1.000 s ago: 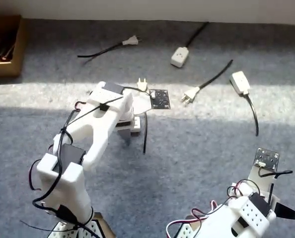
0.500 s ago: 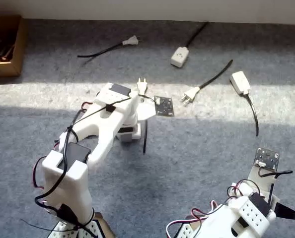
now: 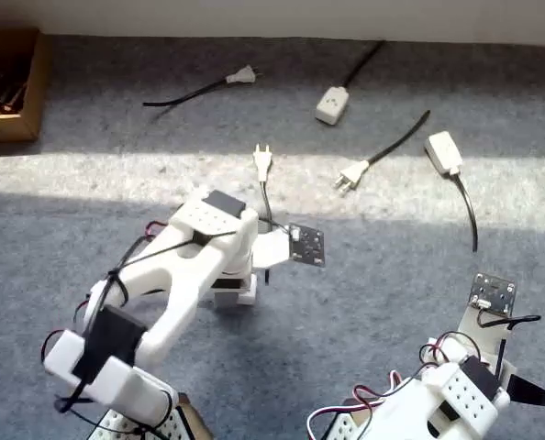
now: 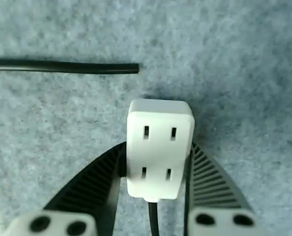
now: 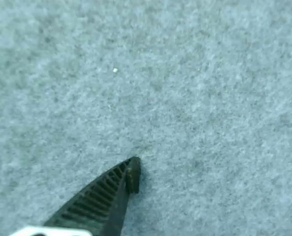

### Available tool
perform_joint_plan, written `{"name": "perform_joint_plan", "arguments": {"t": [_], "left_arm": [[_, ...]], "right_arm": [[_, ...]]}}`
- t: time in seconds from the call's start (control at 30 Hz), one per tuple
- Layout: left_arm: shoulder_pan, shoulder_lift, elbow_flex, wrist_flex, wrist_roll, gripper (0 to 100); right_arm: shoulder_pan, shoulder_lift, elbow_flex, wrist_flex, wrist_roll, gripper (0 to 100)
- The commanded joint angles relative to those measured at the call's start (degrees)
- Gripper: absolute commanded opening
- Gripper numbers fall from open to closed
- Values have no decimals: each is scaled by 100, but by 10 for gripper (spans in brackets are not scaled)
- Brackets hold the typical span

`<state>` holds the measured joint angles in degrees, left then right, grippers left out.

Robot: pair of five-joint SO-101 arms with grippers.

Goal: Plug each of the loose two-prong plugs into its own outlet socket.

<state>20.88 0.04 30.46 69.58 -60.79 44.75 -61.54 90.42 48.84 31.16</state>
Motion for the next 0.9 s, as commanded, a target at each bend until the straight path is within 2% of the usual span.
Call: {"name": "perform_joint_plan", "arguments": {"t": [0.0,0.1,0.2,0.47,0.57,0.67,0.73,0.8,0.87], "left_arm": [[110,-857,295,-202,149,77],[-84,-892,259,-440,818,213],[-356,-892,259,-659,695,293],[-664,-954,215,-668,457,295],[-1244,-954,-435,-633,598,295],[-2255,-954,-1323,-624,1574,295],[-2976,-954,-1754,-536,2479,295],[-3574,-954,-2000,-88,3429,295],[-3916,-954,-2026,360,3903,295]], "right_arm": [[-145,4,127,66,79,586],[-145,4,127,75,123,586],[-145,4,136,75,281,586],[-145,4,136,75,299,586],[-180,4,57,48,308,586],[-822,92,-611,295,290,586],[-1323,277,-1499,1007,53,586],[-1771,602,-2677,1701,-308,586],[-2185,1086,-3873,2167,-642,586]]}}
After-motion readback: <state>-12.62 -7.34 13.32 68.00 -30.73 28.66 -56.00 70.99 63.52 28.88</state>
